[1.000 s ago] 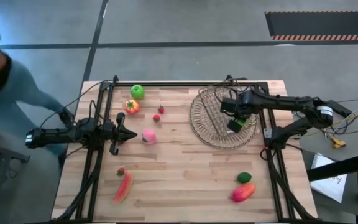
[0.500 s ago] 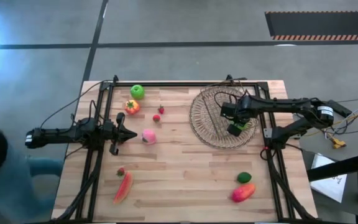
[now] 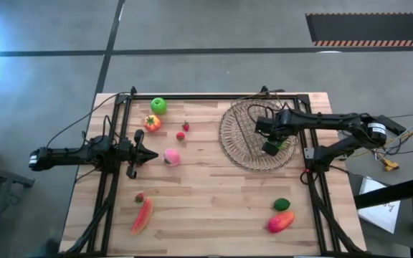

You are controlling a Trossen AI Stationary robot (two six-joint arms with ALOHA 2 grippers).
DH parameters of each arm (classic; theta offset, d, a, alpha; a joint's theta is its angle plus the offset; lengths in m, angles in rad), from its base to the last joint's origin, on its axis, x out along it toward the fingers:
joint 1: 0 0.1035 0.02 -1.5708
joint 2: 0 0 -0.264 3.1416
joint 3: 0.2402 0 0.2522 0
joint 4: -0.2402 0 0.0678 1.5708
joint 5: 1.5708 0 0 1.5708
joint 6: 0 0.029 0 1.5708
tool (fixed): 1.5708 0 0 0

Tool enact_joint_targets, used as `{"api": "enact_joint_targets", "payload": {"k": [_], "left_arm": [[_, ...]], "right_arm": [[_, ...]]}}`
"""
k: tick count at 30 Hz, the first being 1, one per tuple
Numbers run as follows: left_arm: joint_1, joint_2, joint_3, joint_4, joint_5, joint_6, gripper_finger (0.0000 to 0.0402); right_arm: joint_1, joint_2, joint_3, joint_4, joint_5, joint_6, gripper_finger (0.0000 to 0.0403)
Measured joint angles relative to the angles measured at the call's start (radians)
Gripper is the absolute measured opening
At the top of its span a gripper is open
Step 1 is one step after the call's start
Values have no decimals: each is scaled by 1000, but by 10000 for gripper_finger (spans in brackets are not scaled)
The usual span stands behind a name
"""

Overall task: Build produce basket
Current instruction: Put the bottom green apple into the gold wire basket, then put the green apple into the gold wire basket

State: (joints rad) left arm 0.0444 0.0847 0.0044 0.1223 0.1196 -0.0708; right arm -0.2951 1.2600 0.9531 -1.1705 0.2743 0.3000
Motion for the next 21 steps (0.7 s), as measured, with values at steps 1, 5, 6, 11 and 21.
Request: {"api": "enact_joint_targets", "payload": {"k": [1, 5, 6, 11, 21], "left_arm": [[0, 0, 0, 0, 0, 0, 2], [0, 0, 0, 0, 0, 0, 2], [0, 0, 0, 0, 0, 0, 2], [0, 0, 0, 0, 0, 0, 2], [0, 0, 0, 0, 0, 0, 2]], "right_arm": [[0, -8, 10, -1, 11, 0, 134], [2, -54, 61, 4, 41, 16, 146], [5, -66, 74, 7, 58, 27, 147], [44, -134, 106, 30, 136, 80, 148], [354, -210, -1, 554, 146, 128, 148]]}}
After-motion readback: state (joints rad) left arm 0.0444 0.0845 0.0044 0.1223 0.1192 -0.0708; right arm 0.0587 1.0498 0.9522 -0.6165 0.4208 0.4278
